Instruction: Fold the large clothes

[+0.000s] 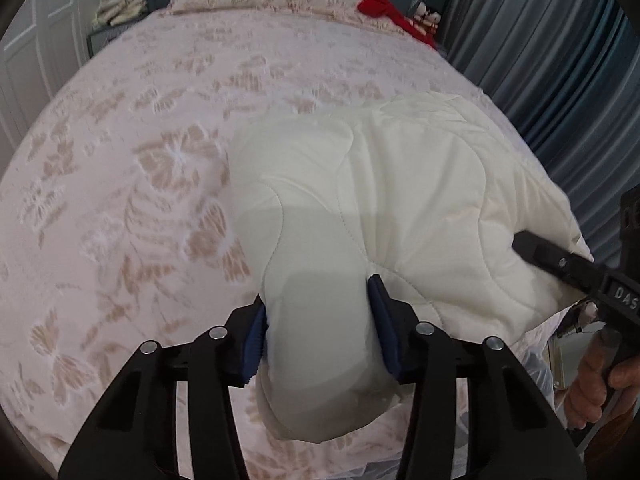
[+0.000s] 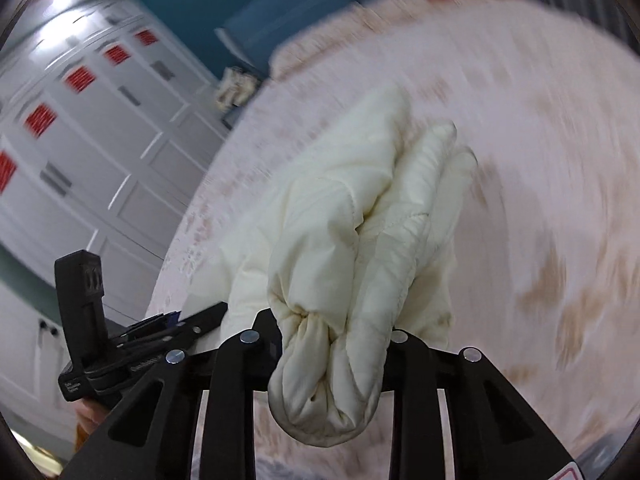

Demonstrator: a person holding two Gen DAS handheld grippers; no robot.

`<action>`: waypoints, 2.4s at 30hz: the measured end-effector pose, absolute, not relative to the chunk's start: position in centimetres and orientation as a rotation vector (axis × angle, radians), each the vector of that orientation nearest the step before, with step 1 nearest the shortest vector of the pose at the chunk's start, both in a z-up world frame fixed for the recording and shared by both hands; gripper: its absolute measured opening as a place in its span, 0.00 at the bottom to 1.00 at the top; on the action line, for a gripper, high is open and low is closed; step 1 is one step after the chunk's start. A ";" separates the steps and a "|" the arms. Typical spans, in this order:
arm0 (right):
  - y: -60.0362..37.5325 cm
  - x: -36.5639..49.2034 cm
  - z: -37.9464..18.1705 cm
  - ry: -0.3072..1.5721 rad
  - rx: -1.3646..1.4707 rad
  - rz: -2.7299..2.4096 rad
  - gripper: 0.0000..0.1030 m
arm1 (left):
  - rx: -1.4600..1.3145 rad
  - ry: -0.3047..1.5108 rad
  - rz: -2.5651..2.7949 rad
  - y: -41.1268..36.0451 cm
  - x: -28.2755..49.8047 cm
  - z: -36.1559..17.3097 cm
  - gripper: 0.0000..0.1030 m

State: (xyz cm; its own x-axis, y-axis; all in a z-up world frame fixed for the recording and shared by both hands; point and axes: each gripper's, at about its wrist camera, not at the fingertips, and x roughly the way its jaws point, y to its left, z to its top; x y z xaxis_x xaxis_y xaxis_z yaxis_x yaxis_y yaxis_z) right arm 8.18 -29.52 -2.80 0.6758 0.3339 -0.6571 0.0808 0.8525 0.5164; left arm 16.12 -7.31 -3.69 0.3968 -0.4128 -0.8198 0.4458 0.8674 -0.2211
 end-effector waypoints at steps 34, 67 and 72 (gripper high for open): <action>-21.1 21.6 10.0 0.457 0.339 0.324 0.23 | 0.095 0.545 -0.372 1.2 26.3 11.4 0.35; -15.6 25.9 -3.6 0.971 0.108 0.038 0.01 | 0.080 1.046 -0.067 1.9 29.8 -5.6 0.50; -15.2 27.3 -7.7 1.094 0.089 -0.012 0.00 | 0.058 1.106 -0.054 1.5 30.7 -7.9 0.51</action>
